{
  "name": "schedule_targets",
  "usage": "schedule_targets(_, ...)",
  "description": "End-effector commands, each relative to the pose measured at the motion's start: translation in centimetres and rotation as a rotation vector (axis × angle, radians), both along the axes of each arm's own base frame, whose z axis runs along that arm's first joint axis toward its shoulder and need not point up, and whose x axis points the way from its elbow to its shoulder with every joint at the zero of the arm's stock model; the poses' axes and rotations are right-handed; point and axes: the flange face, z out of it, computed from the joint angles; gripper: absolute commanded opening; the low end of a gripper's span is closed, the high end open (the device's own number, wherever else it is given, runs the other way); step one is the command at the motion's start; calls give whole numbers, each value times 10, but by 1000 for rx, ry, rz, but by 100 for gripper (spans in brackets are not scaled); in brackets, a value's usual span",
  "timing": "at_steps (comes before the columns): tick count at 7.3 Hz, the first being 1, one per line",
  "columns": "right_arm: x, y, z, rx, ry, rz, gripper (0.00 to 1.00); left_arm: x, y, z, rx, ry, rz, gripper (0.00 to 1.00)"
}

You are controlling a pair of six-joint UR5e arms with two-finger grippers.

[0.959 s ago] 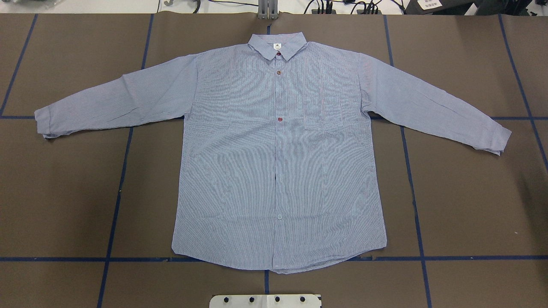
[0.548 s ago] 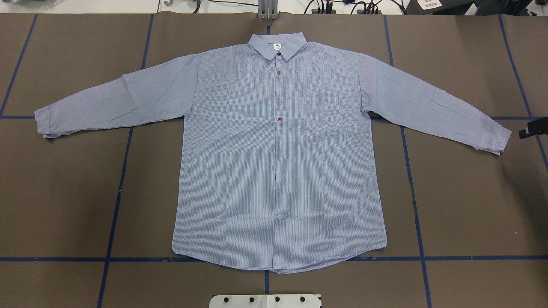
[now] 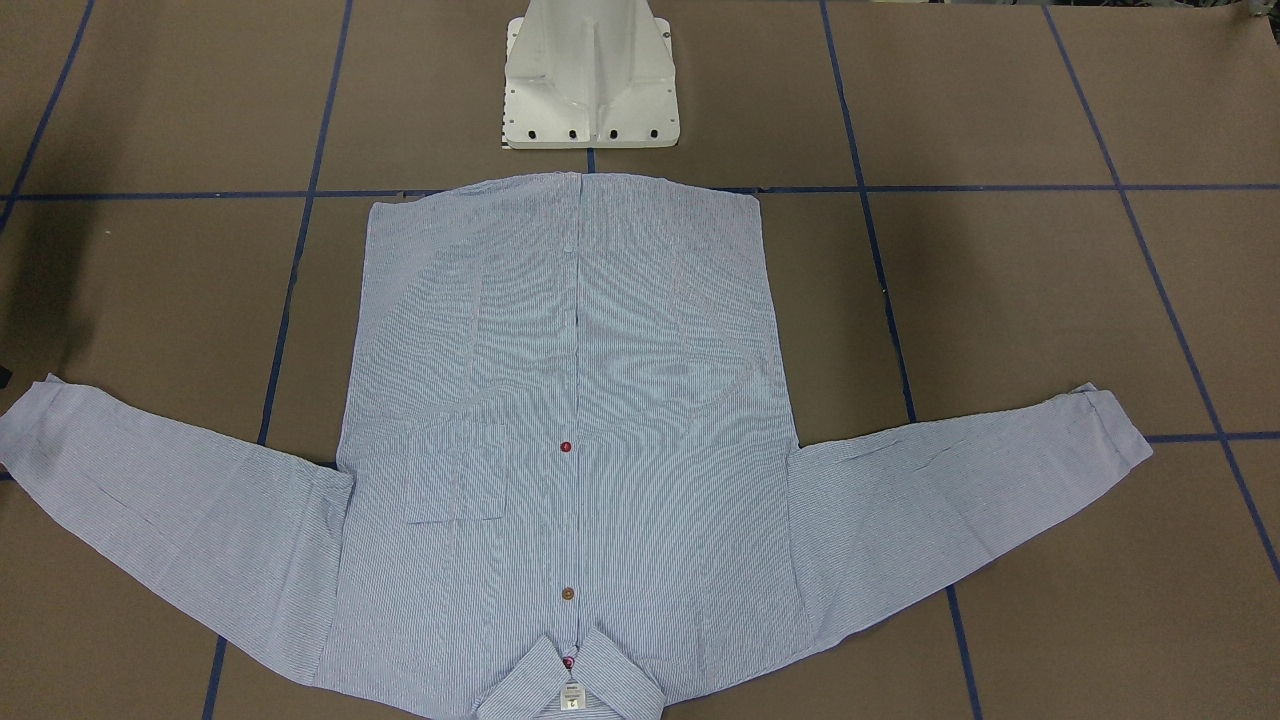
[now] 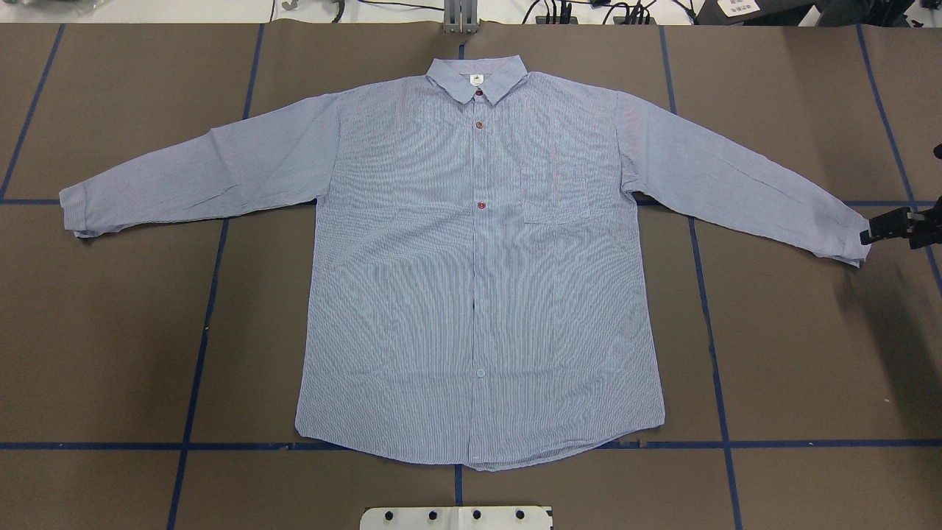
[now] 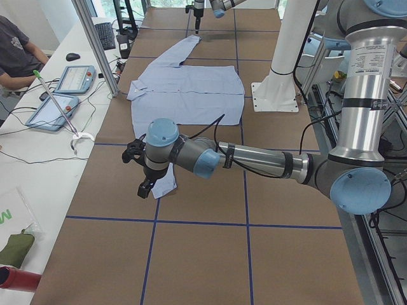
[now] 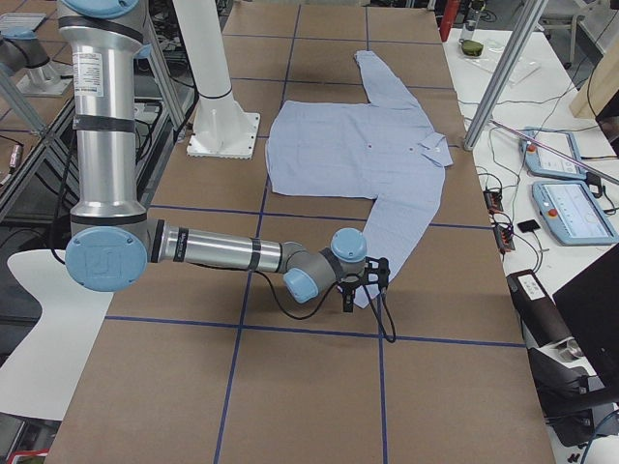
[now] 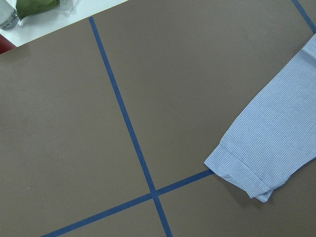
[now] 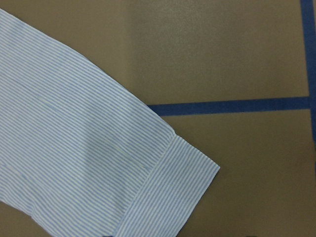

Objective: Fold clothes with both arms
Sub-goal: 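Lower the right gripper onto the sleeve cuff nearest it and grasp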

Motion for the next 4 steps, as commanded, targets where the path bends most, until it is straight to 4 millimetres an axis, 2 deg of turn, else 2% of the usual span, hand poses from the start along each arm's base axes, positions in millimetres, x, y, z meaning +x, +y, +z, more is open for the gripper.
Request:
schedule_targets(1, -10, 2, -1, -4, -5, -21, 75, 0, -1, -2, 2, 1, -1, 100)
schedule_targets(4, -22, 5, 0, -8, 1, -45, 66, 0, -1, -2, 3, 0, -1, 100)
